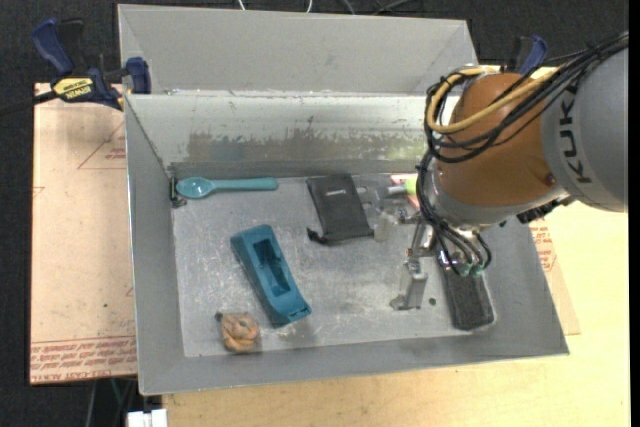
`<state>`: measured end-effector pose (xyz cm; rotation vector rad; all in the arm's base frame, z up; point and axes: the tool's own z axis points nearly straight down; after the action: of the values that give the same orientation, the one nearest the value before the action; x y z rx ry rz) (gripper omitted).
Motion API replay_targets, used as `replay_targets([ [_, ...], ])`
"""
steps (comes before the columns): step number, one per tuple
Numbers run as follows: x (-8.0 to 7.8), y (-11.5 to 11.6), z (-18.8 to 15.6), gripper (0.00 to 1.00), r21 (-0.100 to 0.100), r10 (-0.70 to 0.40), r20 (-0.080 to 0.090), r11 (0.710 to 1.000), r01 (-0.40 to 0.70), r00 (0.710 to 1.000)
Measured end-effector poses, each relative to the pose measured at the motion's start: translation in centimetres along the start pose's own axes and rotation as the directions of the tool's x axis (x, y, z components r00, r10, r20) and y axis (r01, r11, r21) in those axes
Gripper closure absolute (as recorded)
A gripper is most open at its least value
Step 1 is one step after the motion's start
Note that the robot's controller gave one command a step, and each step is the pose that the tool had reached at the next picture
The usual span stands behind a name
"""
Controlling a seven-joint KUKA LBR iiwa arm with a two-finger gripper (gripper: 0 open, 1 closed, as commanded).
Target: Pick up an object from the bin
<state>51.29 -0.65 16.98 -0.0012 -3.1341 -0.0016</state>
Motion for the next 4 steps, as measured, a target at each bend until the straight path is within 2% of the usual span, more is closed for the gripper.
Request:
replay_targets([
  [1, -0.1, 0.0, -0.4, 0.0, 0.0, 0.0, 0.008, 1.0, 0.0, 1.0],
  [2, -6.4, 7.5, 4.2, 0.0, -0.003, 0.041, 0.012, 0.999, -0.041, 0.999],
  [3, -6.8, 9.7, 6.2, 0.0, 0.001, 0.026, 0.013, 1.0, -0.026, 1.0],
  [4, -12.5, 4.8, 8.6, 0.0, 0.0, -0.077, 0.019, 0.997, 0.077, 0.997],
])
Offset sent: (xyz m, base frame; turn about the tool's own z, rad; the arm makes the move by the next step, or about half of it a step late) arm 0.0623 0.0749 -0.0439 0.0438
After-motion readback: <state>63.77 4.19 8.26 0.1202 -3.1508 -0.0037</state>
